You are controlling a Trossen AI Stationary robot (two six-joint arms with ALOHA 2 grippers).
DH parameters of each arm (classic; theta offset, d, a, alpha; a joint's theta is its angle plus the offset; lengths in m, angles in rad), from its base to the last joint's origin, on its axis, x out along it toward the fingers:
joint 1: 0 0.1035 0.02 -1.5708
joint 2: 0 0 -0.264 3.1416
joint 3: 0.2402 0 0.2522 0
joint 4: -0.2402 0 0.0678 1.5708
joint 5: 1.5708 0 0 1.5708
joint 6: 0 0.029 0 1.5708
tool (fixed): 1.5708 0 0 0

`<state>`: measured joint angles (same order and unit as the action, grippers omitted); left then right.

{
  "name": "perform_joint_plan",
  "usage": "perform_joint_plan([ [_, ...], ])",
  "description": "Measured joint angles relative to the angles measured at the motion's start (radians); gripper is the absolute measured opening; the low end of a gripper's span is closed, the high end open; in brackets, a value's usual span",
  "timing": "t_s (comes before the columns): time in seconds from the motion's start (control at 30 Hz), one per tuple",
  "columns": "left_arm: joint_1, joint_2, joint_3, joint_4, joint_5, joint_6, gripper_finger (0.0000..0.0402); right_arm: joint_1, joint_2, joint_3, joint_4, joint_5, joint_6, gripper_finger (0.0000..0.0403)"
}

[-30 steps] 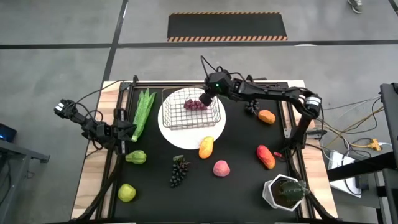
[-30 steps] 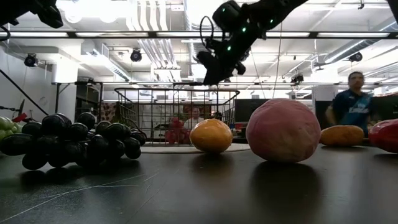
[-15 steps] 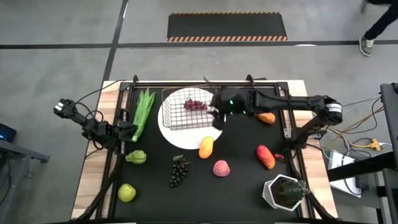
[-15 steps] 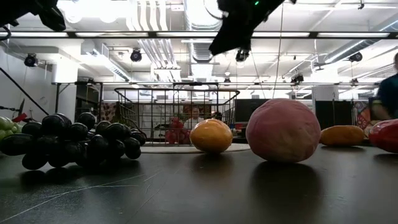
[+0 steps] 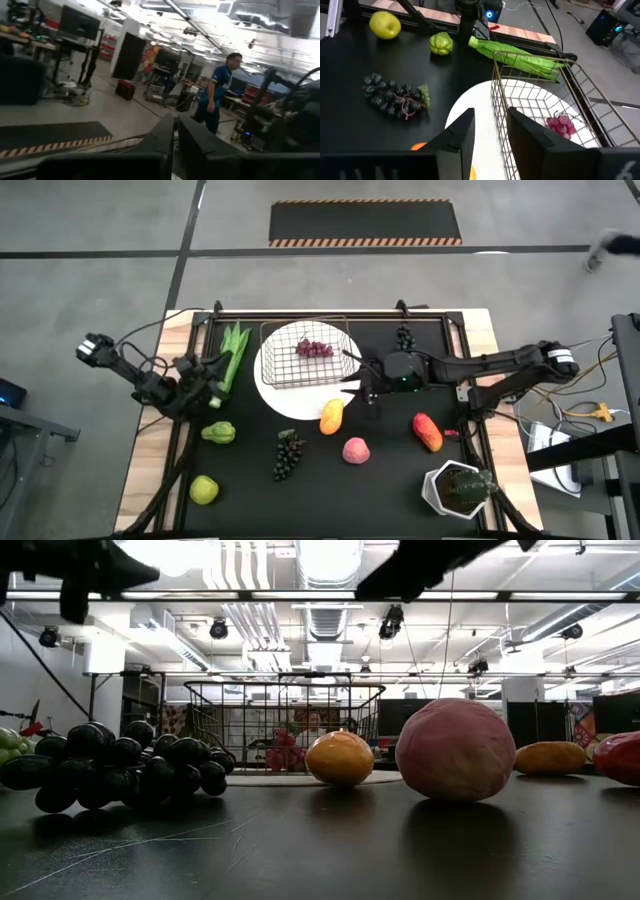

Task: Build produce basket
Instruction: Put the green leaf lettuce into the gold wire basket

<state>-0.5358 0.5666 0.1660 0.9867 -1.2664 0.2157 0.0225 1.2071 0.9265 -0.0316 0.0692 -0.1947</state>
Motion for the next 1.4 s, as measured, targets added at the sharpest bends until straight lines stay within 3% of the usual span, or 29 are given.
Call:
perform_joint_plan([
  [0.3, 0.029, 0.18, 0.195, -0.002, -0.018, 0.054, 0.0008, -0.001, -0.051, -0.083, 0.061, 0.0, -0.015, 0.0092],
  [0.47, 0.046, 0.281, 0.35, -0.019, -0.141, 0.275, 0.0004, -0.001, -0.061, -0.086, 0.066, 0.0, -0.019, 0.0092],
  [0.73, 0.098, 0.402, 0.579, -0.016, -0.174, 0.603, 0.0, -0.001, -0.061, -0.086, 0.067, 0.0, -0.034, 0.0086],
  [1.03, 0.225, 0.576, 0.783, -0.341, 0.216, 0.541, 0.0, -0.001, -0.061, -0.086, 0.075, 0.0, -0.035, 0.008],
  [1.13, 0.263, 0.628, 0.873, -0.66, 0.419, 0.435, 0.0, -0.001, -0.061, -0.086, 0.075, 0.001, -0.028, 0.0083],
  [1.3, 0.341, 0.683, 1.04, -1.299, 0.895, 0.078, 0.0, -0.001, -0.061, -0.086, 0.074, 0.001, -0.018, 0.0081],
  [1.4, 0.369, 0.705, 1.103, -1.594, 0.932, -0.134, 0.0, -0.001, -0.061, -0.086, 0.074, 0.001, -0.018, 0.0076],
])
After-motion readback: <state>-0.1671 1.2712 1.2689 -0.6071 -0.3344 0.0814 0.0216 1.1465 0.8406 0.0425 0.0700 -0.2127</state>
